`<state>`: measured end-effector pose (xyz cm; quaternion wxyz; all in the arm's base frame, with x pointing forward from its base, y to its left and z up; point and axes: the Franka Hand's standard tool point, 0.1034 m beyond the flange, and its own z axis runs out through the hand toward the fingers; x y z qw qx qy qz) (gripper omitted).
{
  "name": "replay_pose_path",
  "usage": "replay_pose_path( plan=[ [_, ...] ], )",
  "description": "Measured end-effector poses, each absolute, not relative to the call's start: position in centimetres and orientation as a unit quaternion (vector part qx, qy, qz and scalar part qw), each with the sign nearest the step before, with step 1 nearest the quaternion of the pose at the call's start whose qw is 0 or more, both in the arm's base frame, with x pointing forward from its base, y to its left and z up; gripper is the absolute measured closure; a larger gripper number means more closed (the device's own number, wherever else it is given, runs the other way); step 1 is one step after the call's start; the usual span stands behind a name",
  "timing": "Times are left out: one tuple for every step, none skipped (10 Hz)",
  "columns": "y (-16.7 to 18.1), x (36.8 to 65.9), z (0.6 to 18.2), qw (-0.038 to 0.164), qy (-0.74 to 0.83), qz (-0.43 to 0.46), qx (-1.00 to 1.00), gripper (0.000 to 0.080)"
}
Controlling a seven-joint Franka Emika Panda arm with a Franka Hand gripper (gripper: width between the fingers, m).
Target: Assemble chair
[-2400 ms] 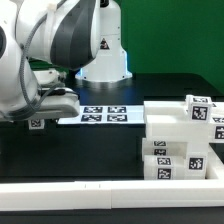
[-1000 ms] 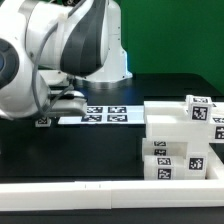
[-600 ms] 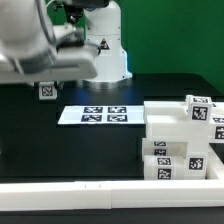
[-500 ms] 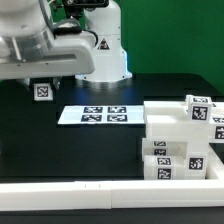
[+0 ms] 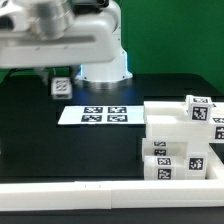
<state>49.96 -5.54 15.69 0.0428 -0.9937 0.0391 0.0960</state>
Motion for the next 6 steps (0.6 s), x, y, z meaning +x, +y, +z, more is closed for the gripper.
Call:
replay_pose_path(
  plan=[
    [-3.7, 50.6, 17.7, 0.041, 0.051, 0.056, -0.996, 0.0515],
    [-2.9, 50.3, 18.7, 0.039, 0.048, 0.033, -0.998, 0.0515],
    [-4.1, 49.1, 17.8, 0.023, 0.032, 0.027, -0.999, 0.0515],
    [-4.2, 49.8, 17.7, 0.020, 0.039, -0.017, -0.999, 0.0515],
    [-4.1, 50.2, 17.9, 0.016, 0.038, -0.059, -0.997, 0.0515],
    [-3.8, 50.3, 17.5, 0.012, 0.049, -0.098, -0.994, 0.0515]
  ],
)
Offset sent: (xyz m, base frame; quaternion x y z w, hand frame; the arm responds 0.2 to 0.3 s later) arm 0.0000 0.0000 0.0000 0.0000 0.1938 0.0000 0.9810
